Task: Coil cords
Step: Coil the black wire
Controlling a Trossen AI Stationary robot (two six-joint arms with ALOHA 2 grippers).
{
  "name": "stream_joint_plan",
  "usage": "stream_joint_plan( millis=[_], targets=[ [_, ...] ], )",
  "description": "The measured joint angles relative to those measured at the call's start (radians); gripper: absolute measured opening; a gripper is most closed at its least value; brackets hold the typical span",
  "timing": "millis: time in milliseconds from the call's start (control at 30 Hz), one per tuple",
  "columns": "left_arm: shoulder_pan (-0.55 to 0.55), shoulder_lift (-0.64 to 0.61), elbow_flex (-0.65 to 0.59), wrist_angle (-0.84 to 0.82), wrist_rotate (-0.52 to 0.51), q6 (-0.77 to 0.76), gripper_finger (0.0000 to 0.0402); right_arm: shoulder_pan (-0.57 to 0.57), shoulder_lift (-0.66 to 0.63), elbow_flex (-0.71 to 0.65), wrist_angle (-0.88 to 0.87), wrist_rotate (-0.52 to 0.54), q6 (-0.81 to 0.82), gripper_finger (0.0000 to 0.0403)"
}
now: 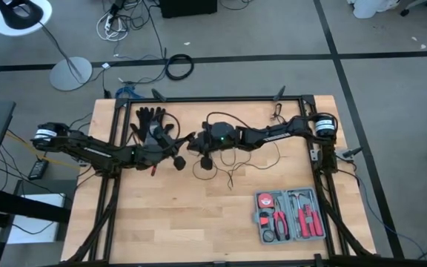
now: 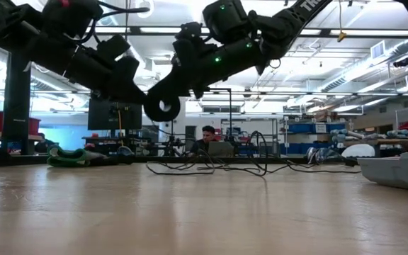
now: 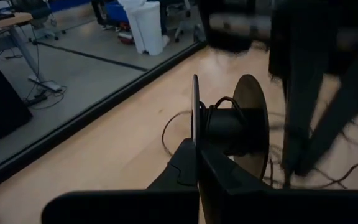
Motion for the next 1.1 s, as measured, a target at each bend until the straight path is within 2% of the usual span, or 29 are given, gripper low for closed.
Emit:
stream_joint_plan(
  millis=[400, 633, 800, 933, 1100],
  targets=[
    [0.001, 0.000, 0.002, -0.004, 0.035, -0.023, 0.0000, -0.066, -0.124, 0.000, -0.271, -0.001, 0.007, 0.0000],
    [0.001, 0.000, 0.001, -0.002, 0.091, -0.074, 0.0000, -0.089, -0.131, 0.001, -0.380, -0.002, 0.004, 0.0007],
    [0.000, 0.000, 0.000, 0.029, 0.116, -0.095, 0.0000, -0.090, -0.131, 0.001, -0.439, 0.017, -0.085, 0.0020],
    [0.000, 0.000, 0.000, 0.080, 0.143, -0.095, 0.0000, -0.091, -0.131, 0.001, -0.454, 0.069, -0.065, 0.0029],
    [0.000, 0.000, 0.000, 0.128, 0.130, -0.094, 0.0000, -0.091, -0.131, 0.001, -0.505, 0.072, -0.048, 0.0039]
  ],
)
